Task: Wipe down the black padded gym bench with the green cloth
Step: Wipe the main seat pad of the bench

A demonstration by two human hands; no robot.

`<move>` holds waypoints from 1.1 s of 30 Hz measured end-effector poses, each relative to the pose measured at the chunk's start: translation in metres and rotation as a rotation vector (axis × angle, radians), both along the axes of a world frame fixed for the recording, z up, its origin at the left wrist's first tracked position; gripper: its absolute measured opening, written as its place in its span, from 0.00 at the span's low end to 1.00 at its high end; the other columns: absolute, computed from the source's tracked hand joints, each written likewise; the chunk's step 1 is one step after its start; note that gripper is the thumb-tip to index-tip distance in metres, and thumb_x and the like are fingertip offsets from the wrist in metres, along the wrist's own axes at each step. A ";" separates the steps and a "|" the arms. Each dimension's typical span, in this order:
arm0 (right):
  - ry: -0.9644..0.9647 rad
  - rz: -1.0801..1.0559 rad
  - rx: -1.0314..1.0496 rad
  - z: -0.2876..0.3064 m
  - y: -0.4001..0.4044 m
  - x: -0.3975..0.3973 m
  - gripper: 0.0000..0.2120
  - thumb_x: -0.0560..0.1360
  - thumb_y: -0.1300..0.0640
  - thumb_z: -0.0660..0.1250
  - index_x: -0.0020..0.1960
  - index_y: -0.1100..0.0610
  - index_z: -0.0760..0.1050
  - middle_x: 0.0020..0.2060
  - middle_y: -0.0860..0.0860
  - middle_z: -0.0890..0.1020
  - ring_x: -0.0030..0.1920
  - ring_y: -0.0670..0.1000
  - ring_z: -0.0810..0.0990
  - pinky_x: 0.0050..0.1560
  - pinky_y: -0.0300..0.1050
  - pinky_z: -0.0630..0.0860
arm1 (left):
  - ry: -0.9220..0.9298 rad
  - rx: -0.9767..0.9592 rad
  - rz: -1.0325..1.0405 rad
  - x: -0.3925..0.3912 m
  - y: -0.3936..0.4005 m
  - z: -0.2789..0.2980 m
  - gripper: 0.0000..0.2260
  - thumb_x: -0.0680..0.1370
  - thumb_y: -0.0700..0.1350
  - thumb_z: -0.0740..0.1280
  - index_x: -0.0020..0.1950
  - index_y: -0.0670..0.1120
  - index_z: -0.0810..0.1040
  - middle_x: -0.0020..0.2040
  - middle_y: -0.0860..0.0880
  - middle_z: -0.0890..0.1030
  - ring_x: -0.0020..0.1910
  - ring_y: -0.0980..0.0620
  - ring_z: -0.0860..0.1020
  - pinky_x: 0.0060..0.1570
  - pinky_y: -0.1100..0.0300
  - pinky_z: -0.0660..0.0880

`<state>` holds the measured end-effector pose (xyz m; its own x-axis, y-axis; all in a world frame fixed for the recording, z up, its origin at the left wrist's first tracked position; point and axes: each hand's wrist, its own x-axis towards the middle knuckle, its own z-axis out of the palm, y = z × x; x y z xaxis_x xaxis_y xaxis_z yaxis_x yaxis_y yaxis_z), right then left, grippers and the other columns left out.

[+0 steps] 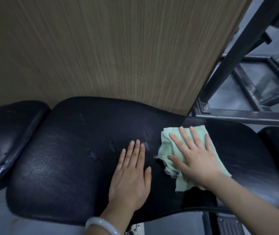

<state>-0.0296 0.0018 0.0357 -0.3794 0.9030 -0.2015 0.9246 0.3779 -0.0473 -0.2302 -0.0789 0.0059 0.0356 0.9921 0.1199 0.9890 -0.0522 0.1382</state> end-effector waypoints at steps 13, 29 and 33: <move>-0.003 -0.209 -0.066 0.005 -0.006 -0.028 0.33 0.65 0.27 0.24 0.68 0.34 0.24 0.70 0.42 0.26 0.73 0.53 0.26 0.71 0.63 0.31 | 0.144 0.022 0.062 -0.124 -0.002 0.007 0.32 0.80 0.59 0.48 0.75 0.37 0.59 0.76 0.41 0.59 0.76 0.45 0.54 0.71 0.47 0.51; 0.013 -0.020 -0.038 0.000 0.006 -0.164 0.33 0.65 0.30 0.22 0.68 0.38 0.24 0.72 0.45 0.28 0.74 0.57 0.27 0.70 0.67 0.31 | 0.101 -0.061 0.056 -0.217 -0.024 0.000 0.34 0.81 0.64 0.43 0.77 0.41 0.53 0.78 0.46 0.53 0.77 0.54 0.45 0.72 0.56 0.45; 0.022 0.000 -0.019 -0.002 0.009 -0.186 0.34 0.69 0.30 0.25 0.72 0.38 0.27 0.76 0.48 0.33 0.74 0.57 0.28 0.69 0.68 0.31 | 0.040 -0.036 0.078 -0.213 -0.025 -0.001 0.33 0.81 0.64 0.42 0.78 0.43 0.51 0.79 0.49 0.50 0.77 0.56 0.43 0.72 0.58 0.44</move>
